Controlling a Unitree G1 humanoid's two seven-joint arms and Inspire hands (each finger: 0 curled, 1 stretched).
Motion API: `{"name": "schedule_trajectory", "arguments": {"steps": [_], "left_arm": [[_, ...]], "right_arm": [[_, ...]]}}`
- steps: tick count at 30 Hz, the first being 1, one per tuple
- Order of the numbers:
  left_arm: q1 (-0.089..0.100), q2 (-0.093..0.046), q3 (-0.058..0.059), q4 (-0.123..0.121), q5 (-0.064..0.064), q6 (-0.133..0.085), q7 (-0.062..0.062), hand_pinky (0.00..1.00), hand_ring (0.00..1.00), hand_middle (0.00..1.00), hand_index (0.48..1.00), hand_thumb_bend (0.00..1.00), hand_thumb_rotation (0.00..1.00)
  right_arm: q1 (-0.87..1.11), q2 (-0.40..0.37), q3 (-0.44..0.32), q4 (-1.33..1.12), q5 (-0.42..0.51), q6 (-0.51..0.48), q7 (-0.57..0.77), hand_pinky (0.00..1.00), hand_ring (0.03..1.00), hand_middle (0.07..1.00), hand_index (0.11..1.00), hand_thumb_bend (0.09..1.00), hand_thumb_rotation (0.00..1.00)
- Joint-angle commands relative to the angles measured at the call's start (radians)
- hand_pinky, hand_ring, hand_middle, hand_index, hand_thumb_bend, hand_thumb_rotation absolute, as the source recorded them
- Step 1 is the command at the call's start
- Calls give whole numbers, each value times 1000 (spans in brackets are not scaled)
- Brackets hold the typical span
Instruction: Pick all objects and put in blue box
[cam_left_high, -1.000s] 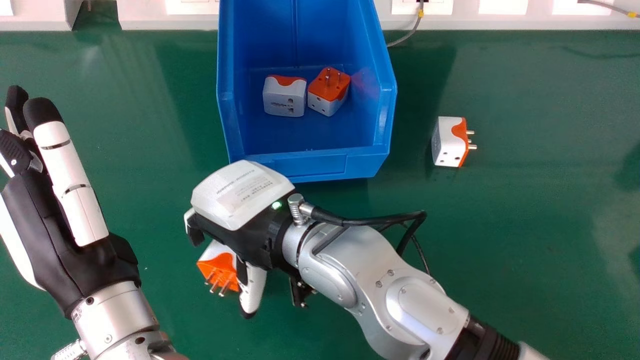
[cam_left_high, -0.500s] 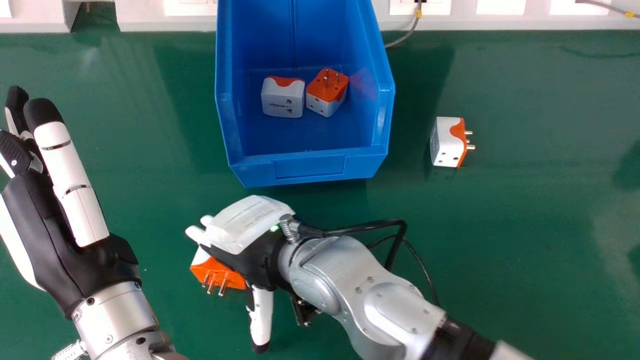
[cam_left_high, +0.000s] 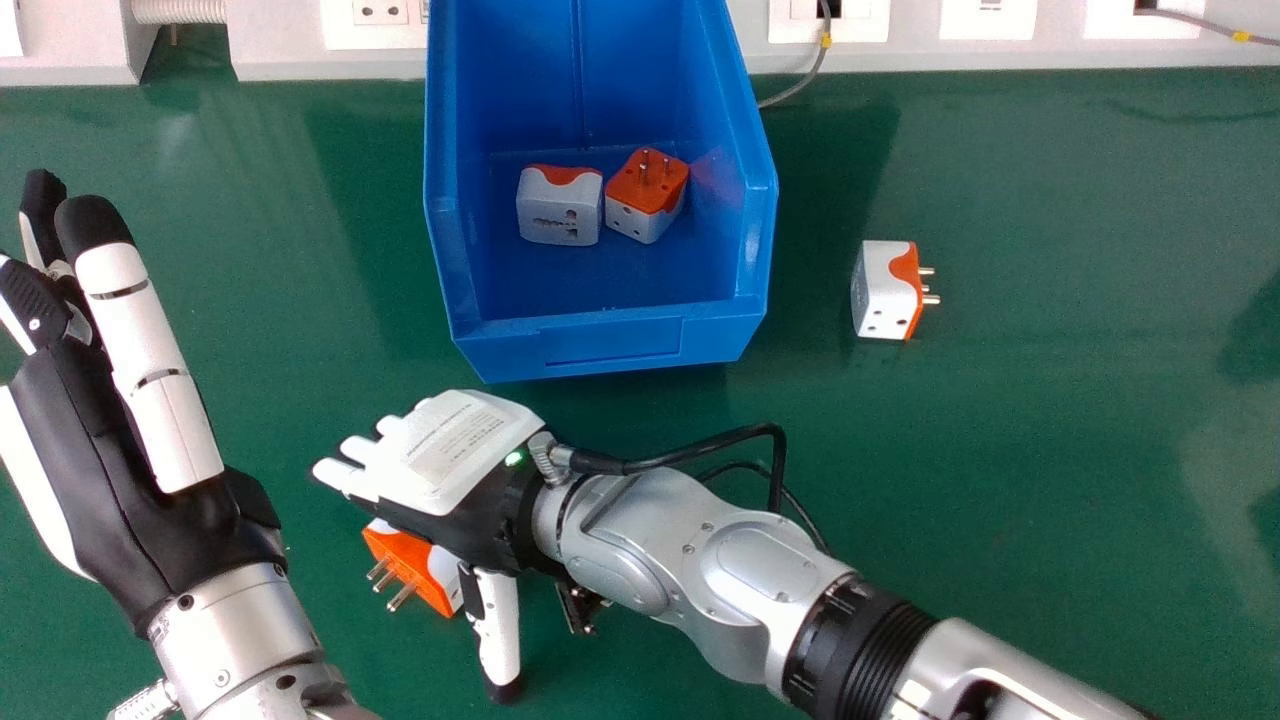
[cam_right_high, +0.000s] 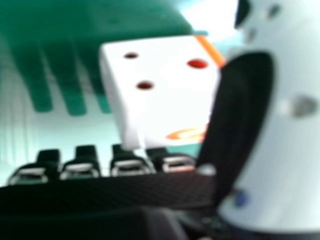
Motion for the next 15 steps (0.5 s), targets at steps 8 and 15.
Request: {"name": "schedule_trajectory", "arguments": {"steps": [8, 15], "left_arm": [[-4, -91, -10, -20, 8, -17, 4, 966, 985, 977, 948, 561, 840], [-5, -92, -11, -19, 6, -20, 4, 965, 984, 976, 946, 567, 845]], "right_arm": [[45, 10, 102, 129, -40, -21, -32, 844, 1000, 1000, 921, 913, 156], [62, 24, 84, 150, -11, -21, -96, 595, 719, 796, 726, 744, 30]]}}
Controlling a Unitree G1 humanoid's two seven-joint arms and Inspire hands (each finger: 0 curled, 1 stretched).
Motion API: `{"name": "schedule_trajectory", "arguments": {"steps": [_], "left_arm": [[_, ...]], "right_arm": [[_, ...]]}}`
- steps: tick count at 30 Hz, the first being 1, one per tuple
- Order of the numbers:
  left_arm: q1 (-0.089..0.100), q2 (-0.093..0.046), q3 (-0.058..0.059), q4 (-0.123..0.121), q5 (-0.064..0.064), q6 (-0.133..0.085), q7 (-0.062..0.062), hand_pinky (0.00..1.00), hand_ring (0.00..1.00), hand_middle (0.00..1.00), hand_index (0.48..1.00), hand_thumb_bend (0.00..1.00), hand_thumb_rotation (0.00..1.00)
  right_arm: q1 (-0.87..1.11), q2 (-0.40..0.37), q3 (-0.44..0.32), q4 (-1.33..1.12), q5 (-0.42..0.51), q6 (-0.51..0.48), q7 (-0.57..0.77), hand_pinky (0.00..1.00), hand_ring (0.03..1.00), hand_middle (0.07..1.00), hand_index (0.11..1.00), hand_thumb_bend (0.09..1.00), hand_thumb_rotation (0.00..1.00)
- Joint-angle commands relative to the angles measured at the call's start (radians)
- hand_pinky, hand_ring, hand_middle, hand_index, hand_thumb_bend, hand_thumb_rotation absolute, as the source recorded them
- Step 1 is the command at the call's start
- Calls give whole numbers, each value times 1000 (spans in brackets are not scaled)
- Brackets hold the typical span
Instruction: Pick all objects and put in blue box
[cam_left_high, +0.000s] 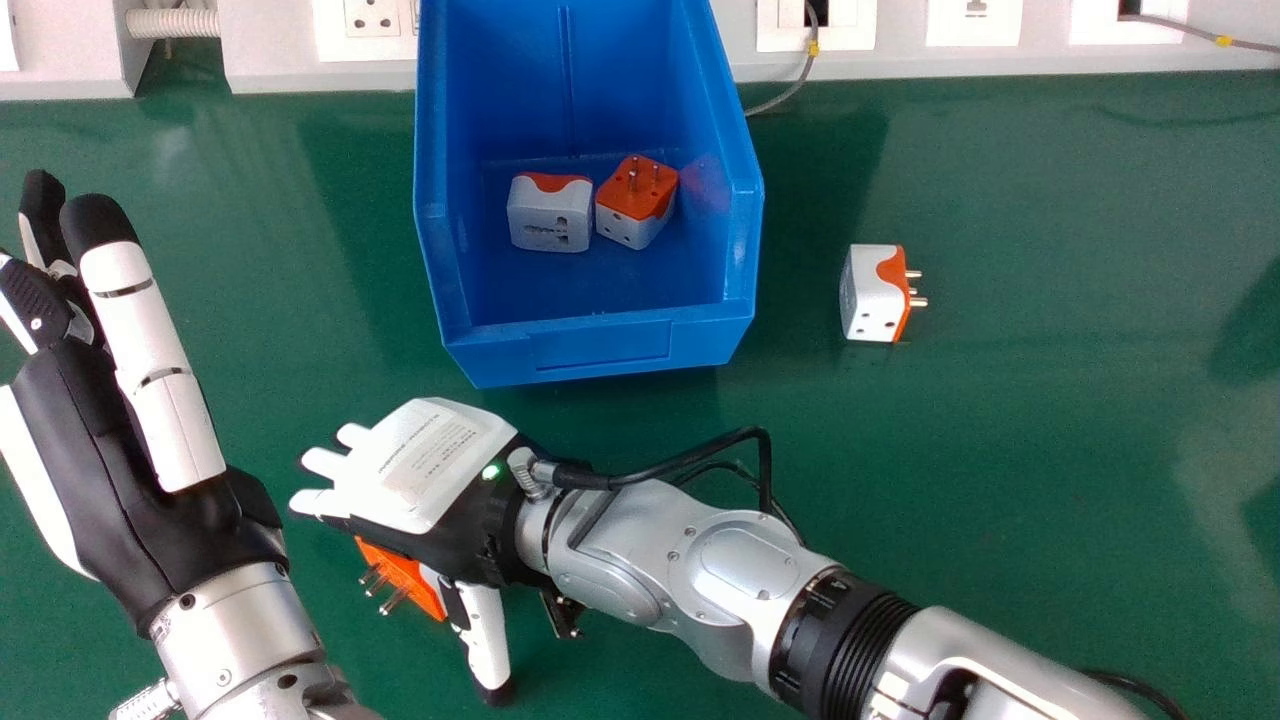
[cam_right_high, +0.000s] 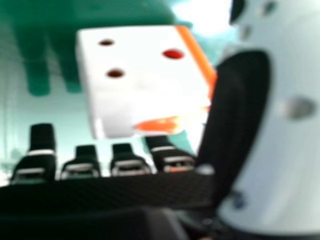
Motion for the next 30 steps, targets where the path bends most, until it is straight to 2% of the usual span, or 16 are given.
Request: {"name": "schedule_trajectory", "arguments": {"steps": [1, 2, 3, 4, 6, 7, 10, 14, 20, 24, 26, 30], "left_arm": [[-4, -91, -9, -19, 7, -21, 2, 967, 986, 978, 949, 565, 847], [-3, -92, -10, -19, 7, -24, 2, 967, 986, 978, 949, 565, 847], [-2, -92, -10, -19, 7, -26, 1, 967, 987, 978, 950, 564, 847], [-1, -91, -11, -19, 5, -28, 0, 968, 988, 979, 951, 561, 847], [1, -87, -10, -19, 7, -28, -2, 968, 988, 979, 951, 560, 847], [0, -91, -10, -20, 9, -25, 2, 968, 988, 979, 951, 560, 847], [3, -94, -13, -27, 7, -19, 5, 962, 985, 978, 951, 562, 837], [9, -86, -11, -27, 5, -23, -2, 965, 987, 980, 955, 561, 844], [8, -92, -10, -23, 10, -21, 6, 951, 976, 972, 950, 555, 835], [10, -88, -11, -25, 11, -18, 3, 948, 974, 971, 948, 552, 834], [10, -90, -11, -26, 4, -20, 2, 948, 974, 971, 948, 552, 835], [12, -92, -14, -27, 7, -20, 3, 949, 975, 972, 949, 552, 837]], "right_arm": [[92, 6, 25, 79, -8, 22, 10, 503, 623, 734, 666, 742, 15], [97, 4, 16, 72, 10, 20, 10, 503, 623, 734, 666, 742, 15], [101, -1, 10, 67, 24, 14, 4, 468, 589, 710, 631, 695, 12], [103, -3, 8, 64, 33, 13, 3, 404, 510, 625, 604, 628, 7], [107, -11, 6, 57, 41, 6, -14, 382, 482, 595, 595, 604, 6], [108, -13, 4, 55, 44, 3, -19, 382, 482, 595, 595, 604, 6], [112, -14, -5, 51, 52, 5, -37, 315, 394, 509, 571, 532, 1], [111, -10, -8, 51, 54, 11, -42, 279, 367, 482, 565, 513, 0], [120, -16, -16, 36, 53, -9, -86, 280, 364, 475, 558, 508, 0], [125, -14, -30, 33, 64, -15, -97, 287, 365, 479, 558, 508, 0], [126, -15, -37, 24, 67, -14, -107, 288, 365, 480, 558, 508, 0], [125, -33, -64, -20, 80, -21, -107, 288, 365, 480, 558, 508, 0]]}}
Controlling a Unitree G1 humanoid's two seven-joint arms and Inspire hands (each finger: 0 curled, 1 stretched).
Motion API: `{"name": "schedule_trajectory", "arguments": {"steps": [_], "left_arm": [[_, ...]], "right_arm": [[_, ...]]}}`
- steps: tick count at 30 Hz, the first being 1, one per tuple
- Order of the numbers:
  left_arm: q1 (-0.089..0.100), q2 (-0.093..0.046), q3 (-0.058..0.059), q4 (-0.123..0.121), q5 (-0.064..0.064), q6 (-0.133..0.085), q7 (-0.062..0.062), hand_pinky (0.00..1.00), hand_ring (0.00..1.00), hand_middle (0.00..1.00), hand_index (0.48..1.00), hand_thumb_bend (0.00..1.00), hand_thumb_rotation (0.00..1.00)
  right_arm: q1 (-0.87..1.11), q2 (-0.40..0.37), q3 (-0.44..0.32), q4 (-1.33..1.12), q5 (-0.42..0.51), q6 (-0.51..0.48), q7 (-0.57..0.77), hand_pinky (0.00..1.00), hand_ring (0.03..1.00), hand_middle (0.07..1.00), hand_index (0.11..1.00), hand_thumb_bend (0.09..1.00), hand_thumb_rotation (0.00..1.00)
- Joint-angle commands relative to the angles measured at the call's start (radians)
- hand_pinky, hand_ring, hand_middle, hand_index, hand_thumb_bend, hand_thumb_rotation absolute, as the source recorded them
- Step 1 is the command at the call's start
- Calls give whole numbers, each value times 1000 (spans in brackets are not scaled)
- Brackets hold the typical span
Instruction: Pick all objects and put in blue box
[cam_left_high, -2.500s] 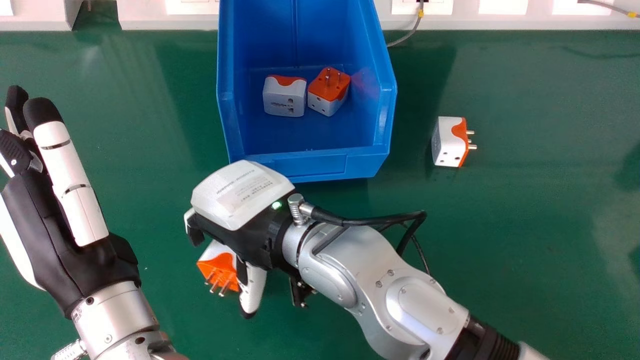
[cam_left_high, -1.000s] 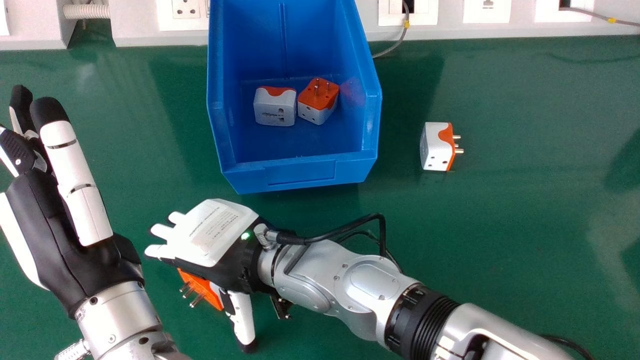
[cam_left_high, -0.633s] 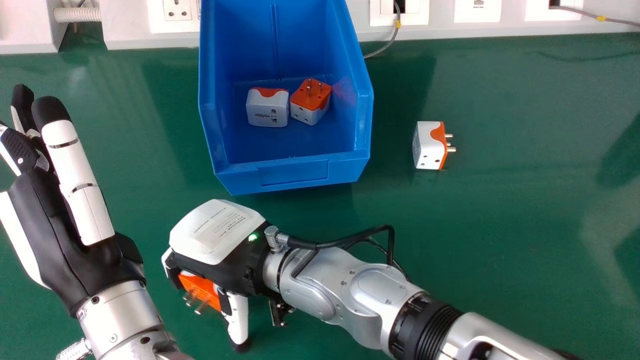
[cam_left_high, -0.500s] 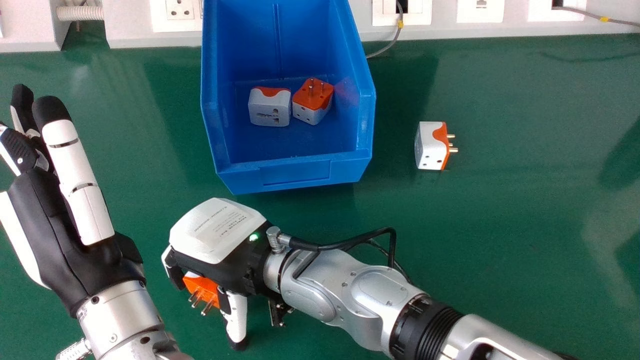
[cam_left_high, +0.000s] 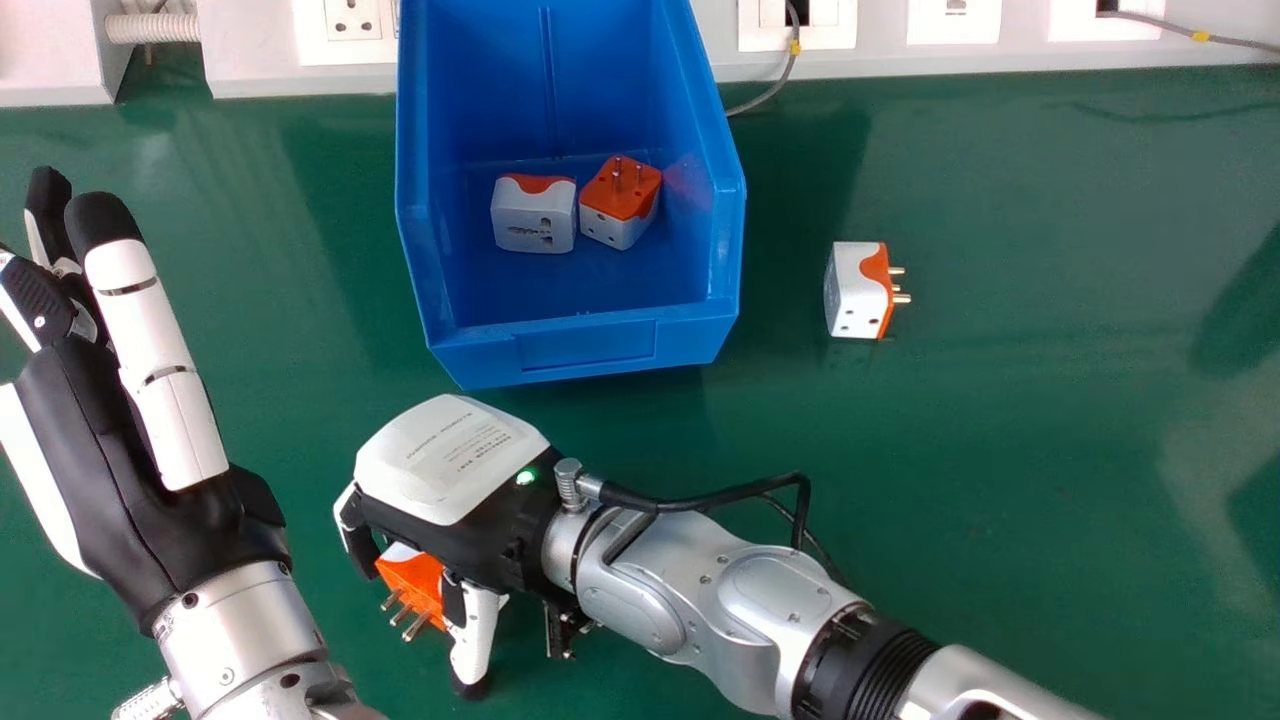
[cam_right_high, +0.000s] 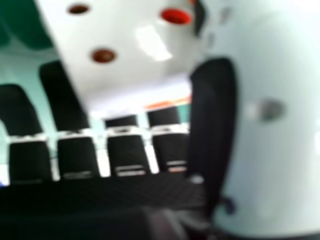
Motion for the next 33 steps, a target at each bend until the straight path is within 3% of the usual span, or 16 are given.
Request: {"name": "schedule_trajectory", "arguments": {"steps": [1, 8, 10, 13, 16, 21, 26, 33], "left_arm": [[14, -92, -11, -26, 10, -19, 4, 949, 975, 972, 949, 553, 836], [25, -88, -13, -31, 19, -19, 5, 963, 981, 974, 949, 559, 847], [27, -88, -15, -31, 16, -22, 2, 964, 983, 976, 953, 558, 851], [28, -93, -17, -31, 14, -23, 6, 957, 979, 975, 953, 553, 850], [30, -84, -16, -30, 18, -24, -1, 957, 979, 976, 956, 544, 857], [24, -82, -8, -25, 25, -17, 3, 945, 974, 972, 952, 543, 864], [15, -91, -9, -27, 20, -11, 11, 932, 964, 963, 938, 539, 855], [6, -84, -7, -22, 15, -10, 7, 947, 975, 970, 943, 541, 856]], "right_arm": [[43, -17, -6, -16, 5, 18, 23, 292, 367, 483, 557, 508, 0], [107, -124, -160, -386, 88, 115, 175, 291, 411, 527, 562, 491, 0], [137, -150, -209, -519, 106, 159, 222, 289, 425, 537, 560, 488, 0], [186, -188, -305, -703, 154, 165, 220, 296, 428, 518, 556, 489, 0], [223, -197, -391, -799, 219, 128, 168, 302, 427, 502, 541, 492, 0], [236, -188, -484, -829, 246, 99, 46, 331, 421, 482, 539, 495, 0], [201, -178, -538, -785, 251, 86, -55, 358, 426, 487, 523, 499, 0], [84, -201, -569, -639, 190, 100, -152, 350, 419, 494, 534, 496, 0]]}}
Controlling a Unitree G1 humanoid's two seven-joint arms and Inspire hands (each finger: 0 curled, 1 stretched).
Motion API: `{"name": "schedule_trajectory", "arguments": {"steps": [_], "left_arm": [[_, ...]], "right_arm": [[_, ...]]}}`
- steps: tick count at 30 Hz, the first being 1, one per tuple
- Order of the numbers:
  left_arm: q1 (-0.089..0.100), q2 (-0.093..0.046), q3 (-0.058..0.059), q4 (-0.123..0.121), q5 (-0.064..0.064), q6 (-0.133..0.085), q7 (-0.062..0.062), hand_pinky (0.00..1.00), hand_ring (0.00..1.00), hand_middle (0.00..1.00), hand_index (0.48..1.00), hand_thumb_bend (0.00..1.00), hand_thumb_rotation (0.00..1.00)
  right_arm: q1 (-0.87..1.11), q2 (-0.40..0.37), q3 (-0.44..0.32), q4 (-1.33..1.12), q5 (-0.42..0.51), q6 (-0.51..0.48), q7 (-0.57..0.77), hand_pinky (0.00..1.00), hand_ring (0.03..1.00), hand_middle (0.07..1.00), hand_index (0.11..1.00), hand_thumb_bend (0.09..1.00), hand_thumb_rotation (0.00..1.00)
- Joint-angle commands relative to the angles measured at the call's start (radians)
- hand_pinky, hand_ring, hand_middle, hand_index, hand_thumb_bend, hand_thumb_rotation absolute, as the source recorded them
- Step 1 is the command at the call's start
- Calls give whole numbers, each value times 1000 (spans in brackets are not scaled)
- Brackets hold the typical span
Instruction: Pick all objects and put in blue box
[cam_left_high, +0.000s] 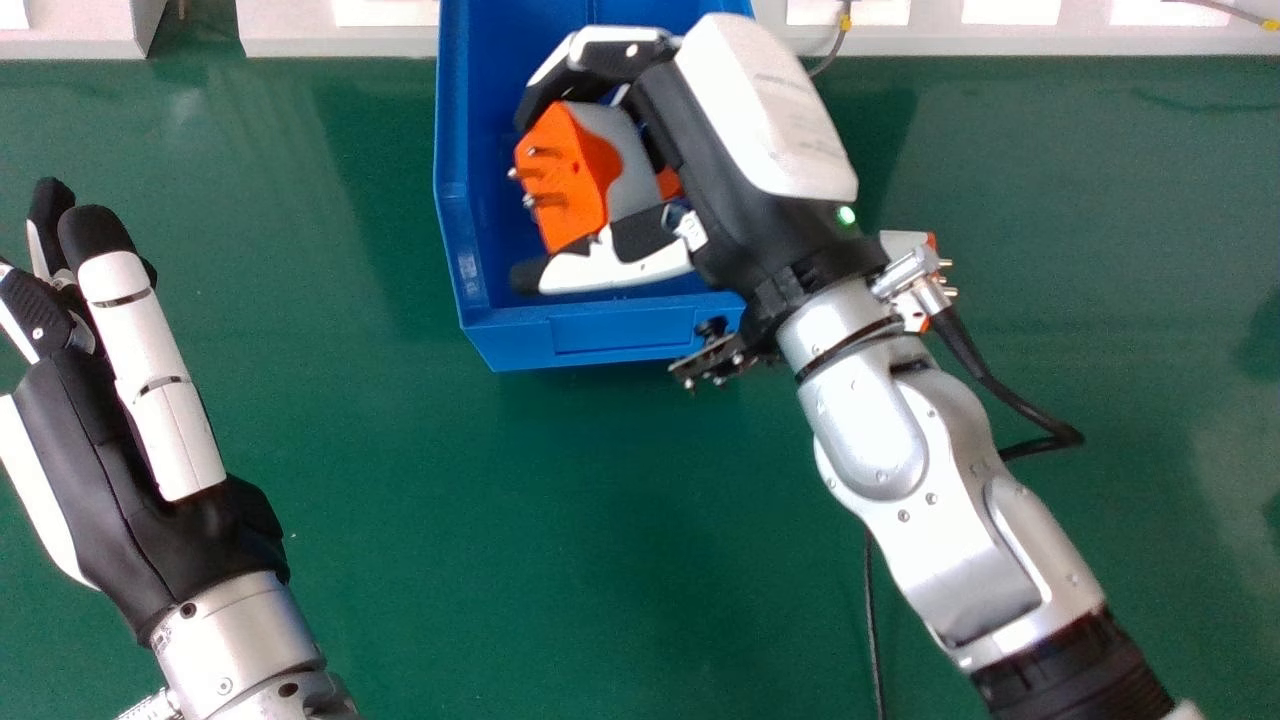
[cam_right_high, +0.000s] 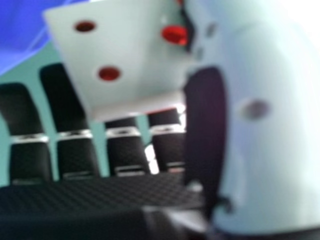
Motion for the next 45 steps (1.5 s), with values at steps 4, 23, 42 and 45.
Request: {"name": "schedule_trajectory", "arguments": {"steps": [4, 23, 42, 45], "left_arm": [[-14, -86, -2, -12, 11, -15, 1, 945, 973, 968, 943, 540, 860], [-40, -96, -6, 6, 1, -32, -4, 956, 976, 969, 955, 548, 830], [-38, -93, -17, 8, 9, -45, 3, 939, 964, 961, 945, 536, 831], [-40, -92, -17, 10, 11, -45, 4, 938, 963, 960, 939, 528, 830]], "right_arm": [[-180, -3, -1, 225, -37, -39, -128, 339, 418, 496, 537, 496, 0], [-416, -3, 184, 675, -146, 63, -124, 994, 996, 997, 995, 997, 222], [-192, -96, 112, 83, -187, 231, -84, 1000, 1000, 1000, 1000, 1000, 356], [-132, -125, 73, -83, -220, 360, 28, 1000, 1000, 1000, 1000, 1000, 397]]}}
